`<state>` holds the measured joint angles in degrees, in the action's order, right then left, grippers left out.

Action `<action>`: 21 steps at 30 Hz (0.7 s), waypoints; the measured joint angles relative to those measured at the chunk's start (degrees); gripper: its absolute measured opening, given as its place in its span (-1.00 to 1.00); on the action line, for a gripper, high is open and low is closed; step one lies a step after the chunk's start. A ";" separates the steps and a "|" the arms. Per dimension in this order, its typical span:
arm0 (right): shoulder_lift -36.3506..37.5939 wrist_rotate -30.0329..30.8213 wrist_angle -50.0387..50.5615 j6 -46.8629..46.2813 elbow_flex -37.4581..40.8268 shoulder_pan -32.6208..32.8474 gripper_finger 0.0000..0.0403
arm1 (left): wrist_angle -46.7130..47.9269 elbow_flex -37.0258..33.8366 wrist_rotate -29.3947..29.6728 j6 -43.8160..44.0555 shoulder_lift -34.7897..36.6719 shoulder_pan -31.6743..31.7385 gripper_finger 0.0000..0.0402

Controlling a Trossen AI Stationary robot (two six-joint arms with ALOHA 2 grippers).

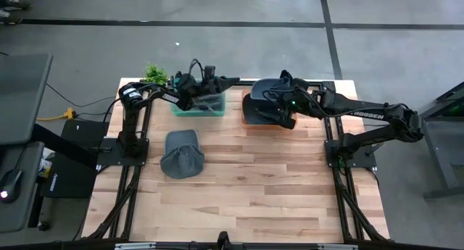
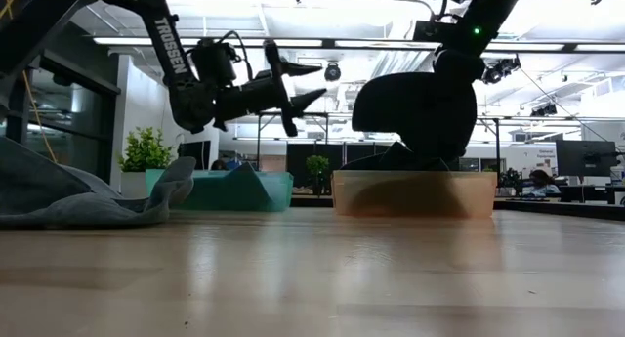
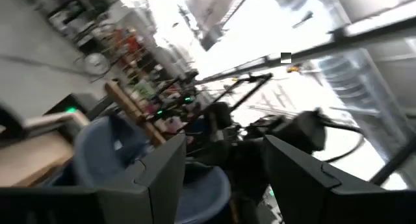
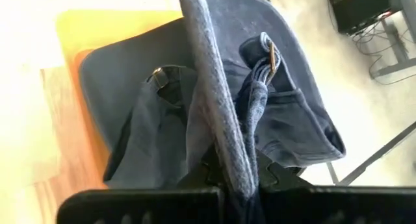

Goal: Pick & Place hat
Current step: Put the blue cap into the orange bin

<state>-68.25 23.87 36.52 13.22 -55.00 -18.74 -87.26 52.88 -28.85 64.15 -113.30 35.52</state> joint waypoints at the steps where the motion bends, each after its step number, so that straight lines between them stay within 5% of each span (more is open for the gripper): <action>1: 0.02 0.39 -0.45 0.51 0.00 0.00 -1.00 | -1.51 0.00 -0.69 -0.02 0.00 0.05 0.01; 12: 0.02 -0.35 -8.82 10.06 1.26 -1.22 -1.00 | -2.31 0.03 -9.85 -6.33 4.78 -5.69 0.01; 21: -0.07 -0.55 -22.38 13.43 13.27 -1.27 -1.00 | 3.29 -0.22 -16.97 -8.78 14.02 -6.71 0.01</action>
<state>-68.31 23.32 14.14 26.66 -41.73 -20.01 -83.97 52.66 -45.82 55.37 -99.28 28.81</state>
